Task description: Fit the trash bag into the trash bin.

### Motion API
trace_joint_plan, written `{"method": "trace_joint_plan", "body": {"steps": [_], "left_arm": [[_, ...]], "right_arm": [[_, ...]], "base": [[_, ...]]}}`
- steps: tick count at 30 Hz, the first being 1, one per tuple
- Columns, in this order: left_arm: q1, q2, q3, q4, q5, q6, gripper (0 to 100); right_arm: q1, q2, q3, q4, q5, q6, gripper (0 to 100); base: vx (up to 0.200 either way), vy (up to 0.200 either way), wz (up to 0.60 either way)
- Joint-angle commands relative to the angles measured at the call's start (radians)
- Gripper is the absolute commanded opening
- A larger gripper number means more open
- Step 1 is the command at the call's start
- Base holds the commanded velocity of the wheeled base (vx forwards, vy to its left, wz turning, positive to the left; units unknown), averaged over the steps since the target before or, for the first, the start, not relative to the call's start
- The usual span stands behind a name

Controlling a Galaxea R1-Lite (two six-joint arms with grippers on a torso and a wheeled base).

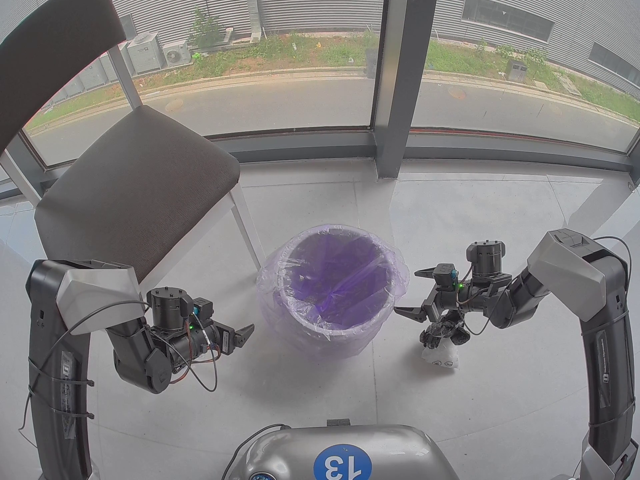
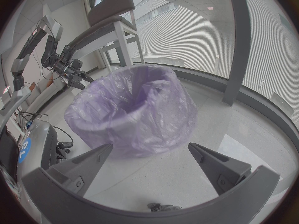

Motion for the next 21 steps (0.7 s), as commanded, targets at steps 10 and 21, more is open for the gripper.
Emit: {"method": "trace_joint_plan", "body": {"steps": [10,21], "left_arm": [[0.001,0.017,0.015,-0.034,0.000,0.000,100],[0.002,0.030,0.012,-0.056,0.002,0.000,100]], "right_arm": [[0.039,0.031,-0.029,0.001,0.000,-0.001,0],[0.027,0.033,-0.031,0.007,0.000,0.004,0]], "base": [[0.000,0.000,0.00],[0.000,0.000,0.00]]}}
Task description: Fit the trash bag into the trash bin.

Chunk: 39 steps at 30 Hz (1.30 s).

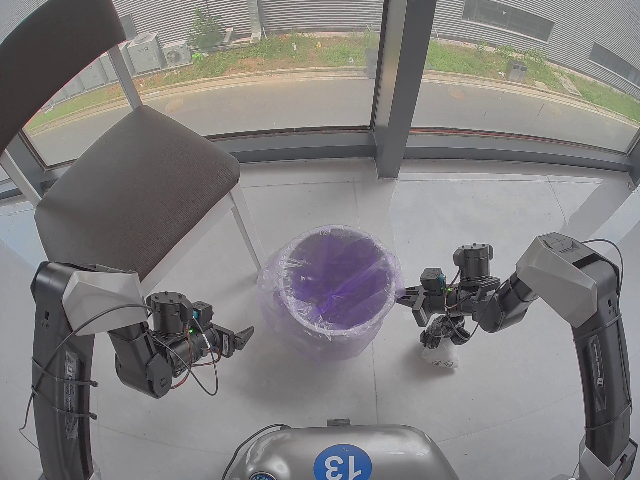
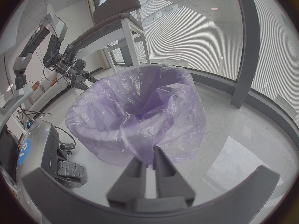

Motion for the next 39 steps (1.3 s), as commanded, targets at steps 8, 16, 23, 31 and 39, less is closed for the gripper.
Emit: {"method": "trace_joint_plan", "body": {"steps": [8,16,23,31,39], "left_arm": [[0.001,0.005,-0.005,-0.002,0.002,0.000,100],[0.000,0.013,-0.028,0.000,0.007,0.000,100],[-0.008,0.033,-0.051,0.000,0.011,0.000,100],[-0.016,0.034,-0.060,0.000,0.011,-0.006,100],[-0.020,0.114,-0.216,0.014,0.016,-0.019,100]], "right_arm": [[-0.041,0.051,-0.079,0.061,0.000,0.001,0],[-0.049,0.100,-0.132,0.082,0.000,0.006,0],[-0.027,0.115,-0.159,0.095,0.000,0.004,0],[-0.026,0.081,-0.086,0.079,0.000,0.001,100],[-0.072,-0.126,0.134,0.076,0.000,-0.060,100]], "base": [[0.000,0.000,0.00],[0.000,0.000,0.00],[0.000,0.000,0.00],[0.000,0.000,0.00],[0.000,0.000,0.00]]}}
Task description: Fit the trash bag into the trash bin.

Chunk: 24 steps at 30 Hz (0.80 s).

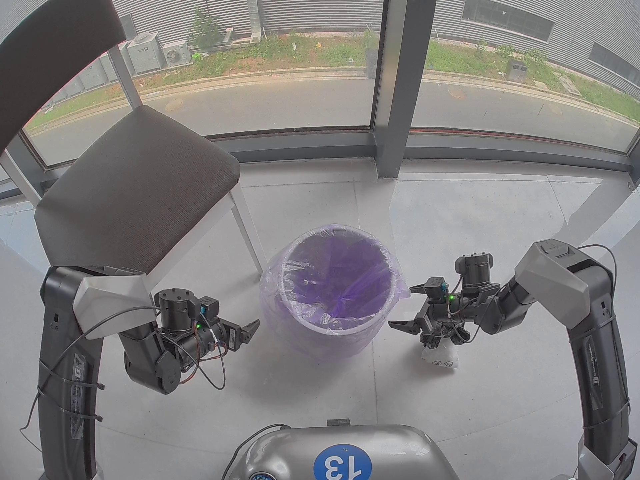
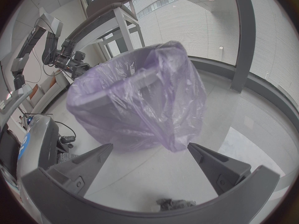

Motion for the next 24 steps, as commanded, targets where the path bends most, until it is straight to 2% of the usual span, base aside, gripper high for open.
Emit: {"method": "trace_joint_plan", "body": {"steps": [1,4,9,14,17,19,24], "left_arm": [[-0.009,0.073,-0.122,0.010,0.003,-0.009,100],[-0.034,0.118,-0.196,0.009,0.023,-0.038,100],[-0.062,0.145,-0.251,0.027,0.049,-0.077,100],[-0.078,0.180,-0.377,0.184,0.071,-0.084,100],[-0.077,0.180,-0.420,0.253,0.077,-0.084,100],[-0.074,0.188,-0.506,0.372,0.104,-0.074,100],[-0.072,0.214,-0.585,0.451,0.127,-0.072,100]], "right_arm": [[-0.033,-0.167,0.146,-0.003,0.000,-0.045,100],[-0.036,-0.242,0.205,-0.008,0.000,-0.076,100],[-0.014,-0.305,0.225,-0.057,0.004,-0.068,100],[0.087,-0.305,0.210,-0.180,-0.003,0.008,100],[0.119,-0.302,0.208,-0.210,-0.004,0.028,100],[0.156,-0.297,0.208,-0.238,-0.006,0.036,100],[0.216,-0.269,0.199,-0.267,-0.004,0.066,100]], "base": [[0.000,0.000,0.00],[0.000,0.000,0.00],[0.000,0.000,0.00],[0.000,0.000,0.00],[0.000,0.000,0.00],[0.000,0.000,0.00],[0.000,0.000,0.00]]}}
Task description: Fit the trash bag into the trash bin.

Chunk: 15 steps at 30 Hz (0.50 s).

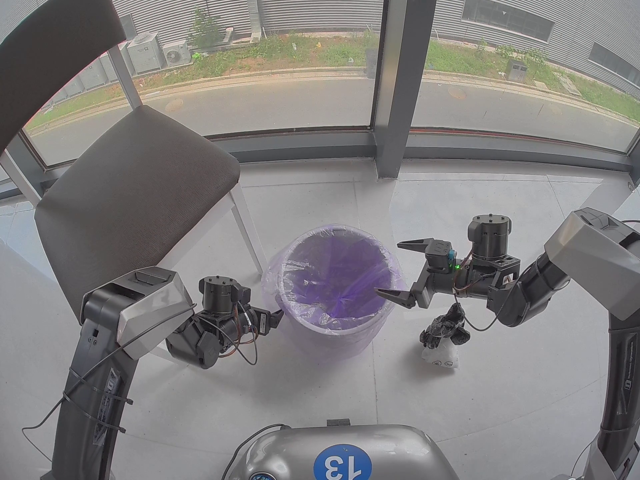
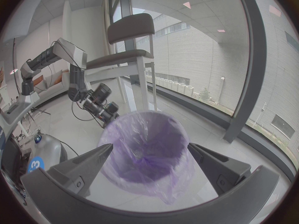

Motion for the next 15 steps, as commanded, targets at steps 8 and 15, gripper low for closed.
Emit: {"method": "trace_joint_plan", "body": {"steps": [8,15], "left_arm": [[0.019,-0.054,0.187,-0.160,0.007,-0.001,100],[0.025,-0.077,0.420,-0.413,-0.049,0.003,100]], "right_arm": [[0.119,0.082,-0.041,-0.046,0.031,0.179,100],[0.116,0.167,-0.108,-0.015,0.035,0.184,100]], "base": [[0.000,0.000,0.00],[0.000,0.000,0.00]]}}
